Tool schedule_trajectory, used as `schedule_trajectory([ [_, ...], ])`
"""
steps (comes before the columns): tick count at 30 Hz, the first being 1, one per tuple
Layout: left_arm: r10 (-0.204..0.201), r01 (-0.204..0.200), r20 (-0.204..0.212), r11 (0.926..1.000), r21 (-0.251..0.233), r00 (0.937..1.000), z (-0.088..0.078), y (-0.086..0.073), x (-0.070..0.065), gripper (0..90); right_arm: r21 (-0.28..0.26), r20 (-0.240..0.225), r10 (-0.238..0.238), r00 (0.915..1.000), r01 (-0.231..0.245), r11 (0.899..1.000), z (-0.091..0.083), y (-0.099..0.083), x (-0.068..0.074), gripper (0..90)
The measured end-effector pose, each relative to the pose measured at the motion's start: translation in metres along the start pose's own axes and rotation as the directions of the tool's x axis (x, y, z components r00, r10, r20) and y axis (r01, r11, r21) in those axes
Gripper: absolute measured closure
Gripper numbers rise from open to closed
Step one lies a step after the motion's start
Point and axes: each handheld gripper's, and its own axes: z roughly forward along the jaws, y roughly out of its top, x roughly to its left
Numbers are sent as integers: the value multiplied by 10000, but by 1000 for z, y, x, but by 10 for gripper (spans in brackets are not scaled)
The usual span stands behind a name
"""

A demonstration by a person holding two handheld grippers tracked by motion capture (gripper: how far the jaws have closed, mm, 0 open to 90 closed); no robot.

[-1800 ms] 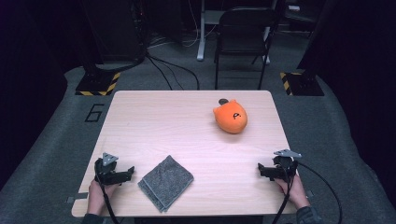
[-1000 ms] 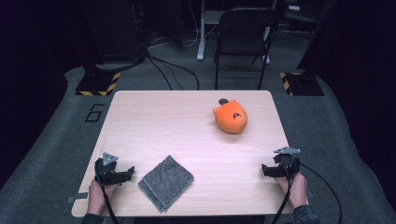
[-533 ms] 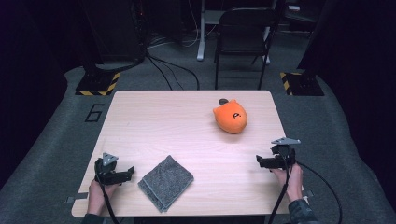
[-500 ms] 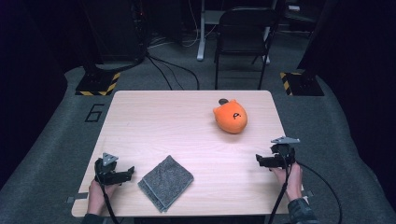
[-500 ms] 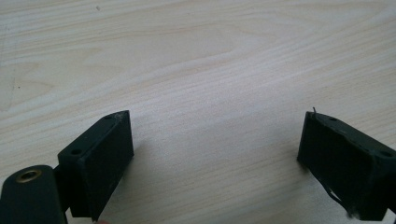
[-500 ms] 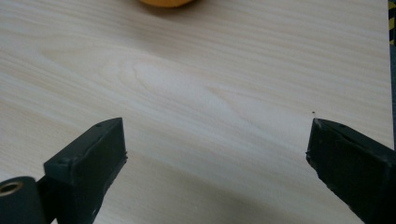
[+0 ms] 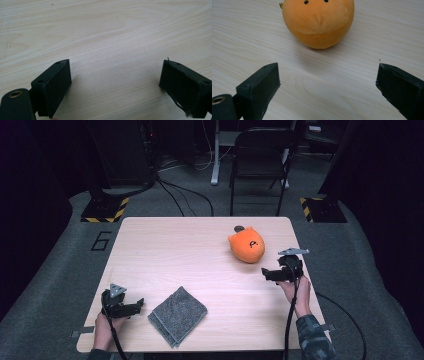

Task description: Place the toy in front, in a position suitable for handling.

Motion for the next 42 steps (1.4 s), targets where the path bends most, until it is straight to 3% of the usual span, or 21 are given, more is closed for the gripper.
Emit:
schedule_trajectory([
  [19,-1,1,4,10000,3,10000,0,0,0,100,57,-410,268,9988,-266,9996,38,46,8,49],
  [34,-2,2,6,10000,1,10000,0,0,0,100,396,-134,385,9992,-379,9985,65,80,10,64],
  [39,1,-1,8,10000,5,10000,0,0,0,100,639,151,407,9991,-416,9971,79,84,10,103],
  [42,0,0,8,10000,2,10000,0,0,0,100,687,359,515,9980,-539,9962,87,84,10,185],
])
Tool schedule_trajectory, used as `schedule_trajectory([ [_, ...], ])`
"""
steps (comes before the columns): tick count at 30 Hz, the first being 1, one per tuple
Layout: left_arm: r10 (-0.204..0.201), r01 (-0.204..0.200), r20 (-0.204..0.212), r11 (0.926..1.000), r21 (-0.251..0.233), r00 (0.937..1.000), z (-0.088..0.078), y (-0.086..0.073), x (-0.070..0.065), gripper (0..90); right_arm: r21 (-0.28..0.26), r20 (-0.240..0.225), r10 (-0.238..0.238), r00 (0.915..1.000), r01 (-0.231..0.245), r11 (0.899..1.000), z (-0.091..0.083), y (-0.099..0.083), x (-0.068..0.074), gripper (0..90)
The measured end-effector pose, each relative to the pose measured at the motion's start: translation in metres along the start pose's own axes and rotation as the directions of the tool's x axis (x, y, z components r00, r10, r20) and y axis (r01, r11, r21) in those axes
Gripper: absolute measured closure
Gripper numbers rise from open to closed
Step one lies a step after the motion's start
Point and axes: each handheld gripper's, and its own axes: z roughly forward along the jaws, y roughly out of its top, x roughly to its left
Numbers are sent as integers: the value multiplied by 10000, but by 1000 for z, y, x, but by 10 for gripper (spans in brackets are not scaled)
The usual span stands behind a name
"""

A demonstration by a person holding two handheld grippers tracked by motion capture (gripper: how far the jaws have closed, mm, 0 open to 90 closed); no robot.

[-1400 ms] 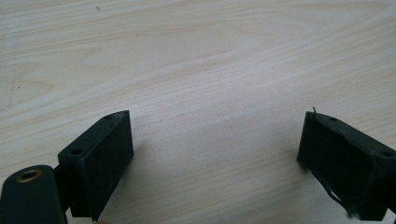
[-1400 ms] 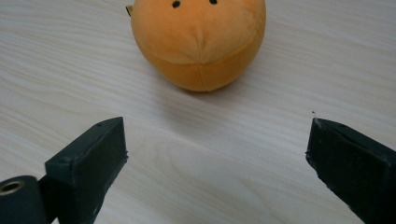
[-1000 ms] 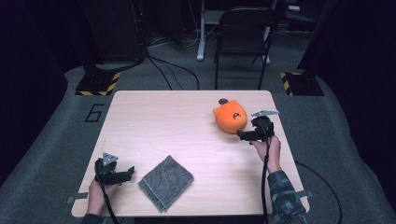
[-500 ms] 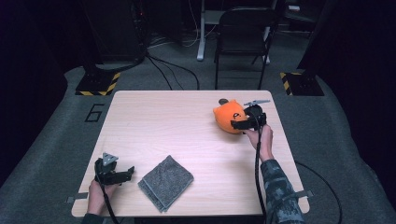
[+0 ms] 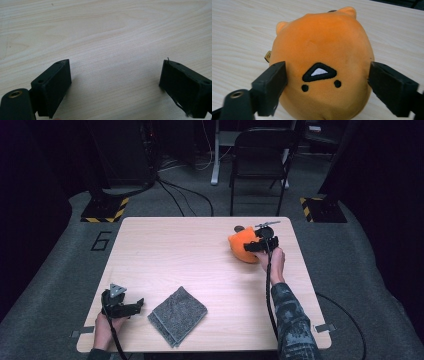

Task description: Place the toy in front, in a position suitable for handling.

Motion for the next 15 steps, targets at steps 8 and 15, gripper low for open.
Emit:
schedule_trajectory([
  [8,5,-5,-3,10000,3,10000,0,0,0,100,178,88,170,9998,-172,9997,8,-4,0,390],
  [15,6,-6,-4,10000,4,10000,0,0,0,100,130,-94,208,9997,-207,9997,7,-7,-4,532],
])
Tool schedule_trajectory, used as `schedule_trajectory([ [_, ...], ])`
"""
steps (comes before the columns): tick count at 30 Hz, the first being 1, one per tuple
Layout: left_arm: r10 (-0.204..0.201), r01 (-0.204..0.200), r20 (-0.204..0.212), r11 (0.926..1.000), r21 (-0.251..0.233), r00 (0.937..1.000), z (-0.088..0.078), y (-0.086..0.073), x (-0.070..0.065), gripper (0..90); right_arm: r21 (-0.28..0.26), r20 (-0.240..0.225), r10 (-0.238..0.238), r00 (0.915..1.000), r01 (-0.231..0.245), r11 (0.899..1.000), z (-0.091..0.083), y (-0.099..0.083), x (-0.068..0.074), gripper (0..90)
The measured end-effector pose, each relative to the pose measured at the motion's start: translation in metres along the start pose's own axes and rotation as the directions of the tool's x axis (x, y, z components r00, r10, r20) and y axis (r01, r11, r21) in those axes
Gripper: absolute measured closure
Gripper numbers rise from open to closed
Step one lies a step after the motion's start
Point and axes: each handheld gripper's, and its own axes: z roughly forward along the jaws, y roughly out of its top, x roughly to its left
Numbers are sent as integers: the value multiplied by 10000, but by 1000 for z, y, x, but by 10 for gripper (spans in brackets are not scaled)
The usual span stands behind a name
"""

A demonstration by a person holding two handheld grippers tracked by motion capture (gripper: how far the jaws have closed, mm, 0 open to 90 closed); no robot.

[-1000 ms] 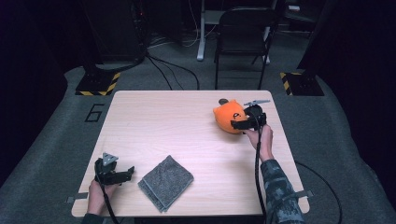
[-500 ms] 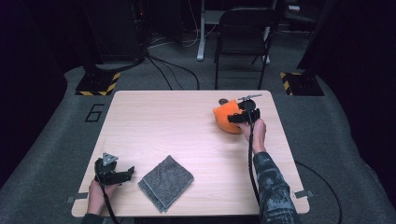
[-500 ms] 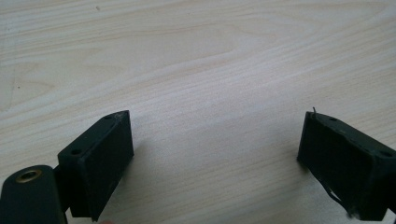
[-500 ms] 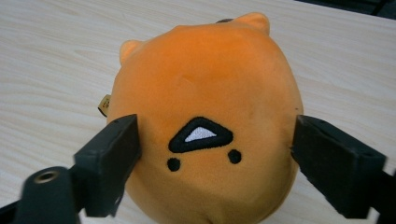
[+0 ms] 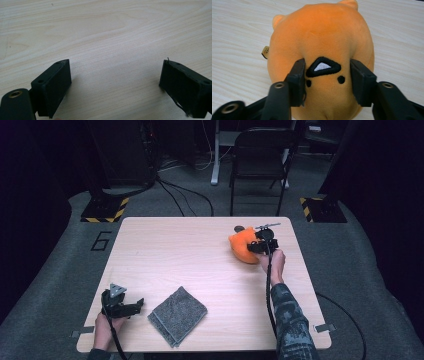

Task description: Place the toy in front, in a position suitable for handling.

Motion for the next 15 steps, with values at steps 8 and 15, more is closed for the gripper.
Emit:
schedule_trajectory([
  [8,-6,6,1,10000,-6,10000,0,0,0,100,-364,-277,-142,9995,132,9993,-3,-1,-1,615],
  [15,-2,2,1,10000,-2,10000,0,0,0,100,-607,-626,-120,9980,82,9981,-6,-1,-7,626],
])
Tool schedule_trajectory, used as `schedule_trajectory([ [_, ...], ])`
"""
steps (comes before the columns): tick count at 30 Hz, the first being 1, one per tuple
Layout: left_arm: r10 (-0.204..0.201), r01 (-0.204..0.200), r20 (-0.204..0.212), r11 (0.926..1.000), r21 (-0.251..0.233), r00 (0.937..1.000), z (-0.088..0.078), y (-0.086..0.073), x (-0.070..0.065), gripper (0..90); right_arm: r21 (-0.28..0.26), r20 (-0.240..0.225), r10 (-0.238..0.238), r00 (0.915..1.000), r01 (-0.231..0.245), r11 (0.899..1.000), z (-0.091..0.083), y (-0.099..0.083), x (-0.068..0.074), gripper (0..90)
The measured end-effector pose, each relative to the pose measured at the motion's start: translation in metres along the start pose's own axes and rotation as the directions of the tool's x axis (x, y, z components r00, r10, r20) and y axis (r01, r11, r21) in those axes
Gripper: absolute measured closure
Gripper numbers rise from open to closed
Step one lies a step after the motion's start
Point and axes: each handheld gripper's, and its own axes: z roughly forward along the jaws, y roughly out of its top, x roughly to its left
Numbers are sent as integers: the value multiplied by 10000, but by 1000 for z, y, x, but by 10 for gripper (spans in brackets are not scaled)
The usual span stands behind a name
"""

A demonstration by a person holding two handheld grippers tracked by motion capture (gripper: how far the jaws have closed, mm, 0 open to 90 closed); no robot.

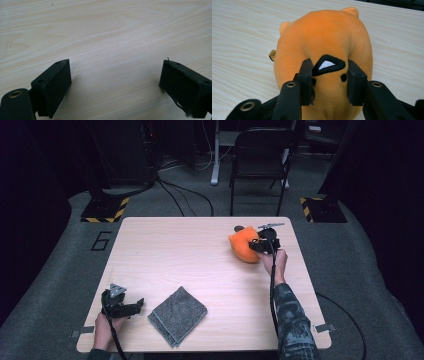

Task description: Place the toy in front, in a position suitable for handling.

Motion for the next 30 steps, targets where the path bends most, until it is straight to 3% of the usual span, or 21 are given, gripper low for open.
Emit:
schedule_trajectory([
  [10,4,-4,-20,10000,-10,10000,0,0,0,101,-431,-767,-420,9962,388,9983,-21,-2,-4,631],
  [19,12,-12,-18,10000,-3,10000,0,0,0,101,-890,-1621,-1082,9808,946,9915,-43,0,12,630],
  [22,17,-17,-23,10000,-4,10000,0,0,0,101,-935,-1718,-1303,9765,1155,9889,-46,0,16,630],
  [27,15,-15,-21,10000,-5,10000,0,0,0,101,-1106,-2312,-1888,9544,1670,9797,-49,0,28,629],
  [30,9,-9,-22,10000,-6,10000,0,0,0,100,-1184,-2725,-2380,9323,2130,9699,-47,-2,33,630],
])
